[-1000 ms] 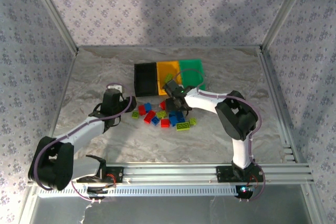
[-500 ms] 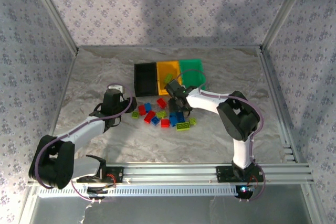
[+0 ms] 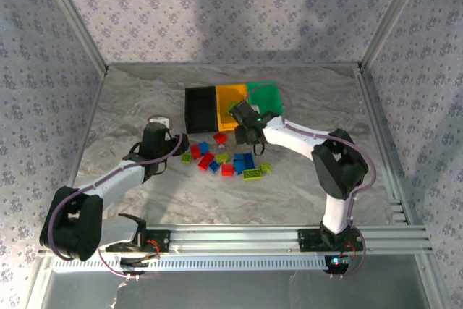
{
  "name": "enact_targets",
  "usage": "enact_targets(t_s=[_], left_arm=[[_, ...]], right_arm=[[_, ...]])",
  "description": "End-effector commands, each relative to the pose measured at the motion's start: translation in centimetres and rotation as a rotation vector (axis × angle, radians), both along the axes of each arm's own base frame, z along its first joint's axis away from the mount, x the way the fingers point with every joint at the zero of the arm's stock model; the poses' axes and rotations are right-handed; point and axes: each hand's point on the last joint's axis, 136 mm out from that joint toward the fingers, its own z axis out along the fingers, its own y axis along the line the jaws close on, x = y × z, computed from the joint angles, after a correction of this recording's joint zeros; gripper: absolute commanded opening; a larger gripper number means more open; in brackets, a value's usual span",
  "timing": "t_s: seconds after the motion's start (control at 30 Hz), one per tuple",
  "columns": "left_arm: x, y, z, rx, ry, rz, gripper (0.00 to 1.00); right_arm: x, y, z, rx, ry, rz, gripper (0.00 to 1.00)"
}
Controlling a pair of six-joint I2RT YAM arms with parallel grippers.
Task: Sort the legos into containers by color
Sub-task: Pick up the lego from the center of the table, then place the lego in the container.
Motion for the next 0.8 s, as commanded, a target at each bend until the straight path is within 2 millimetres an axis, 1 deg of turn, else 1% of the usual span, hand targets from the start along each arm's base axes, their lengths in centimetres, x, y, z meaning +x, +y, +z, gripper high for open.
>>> enact_targets(t_s=[0.0, 0.1, 0.17, 0.27, 0.37, 0.53, 0.6, 0.67, 0.77], left_arm=[[0.7, -0.1, 1.3, -0.018, -0.031, 0.004, 0.60], [0.7, -0.2, 1.4, -0.026, -0.033, 0.003, 0.60], [0.6, -0.4, 1.3, -0.037, -0.036, 0.000, 0.60], [0.7, -0.3, 1.3, -0.034, -0.033, 0.002, 0.60], [0.6, -0.3, 1.4, -0.032, -0.035, 0.001, 0.60], [0.6, -0.1, 1.7, -0.024, -0.047, 0.005, 0.60], [0.6, -0.2, 1.7, -0.026, -0.043, 0.001, 0.60], [0.6, -0.3, 1.6, -0.027, -0.042, -0.002, 0.60], [0.7, -0.3, 1.5, -0.030, -0.037, -0.001, 0.60]], right_arm=[[2.7, -2.3, 3.8, -0.010, -0.086, -0.044, 0.58], [5.4, -4.4, 5.0, -0.035, -0.122, -0.095, 0.58], [7.3, -5.6, 5.3, -0.036, -0.135, -0.128, 0.58], [9.8, -6.7, 4.7, -0.015, -0.127, -0.164, 0.58], [11.6, -6.8, 3.9, -0.004, -0.114, -0.168, 0.58], [12.7, -6.1, 2.8, -0.014, -0.097, -0.159, 0.61], [13.0, -6.1, 2.4, -0.011, -0.094, -0.164, 0.65], [13.1, -6.2, 2.0, -0.015, -0.085, -0.167, 0.71], [13.0, -6.1, 2.3, -0.012, -0.087, -0.167, 0.75]])
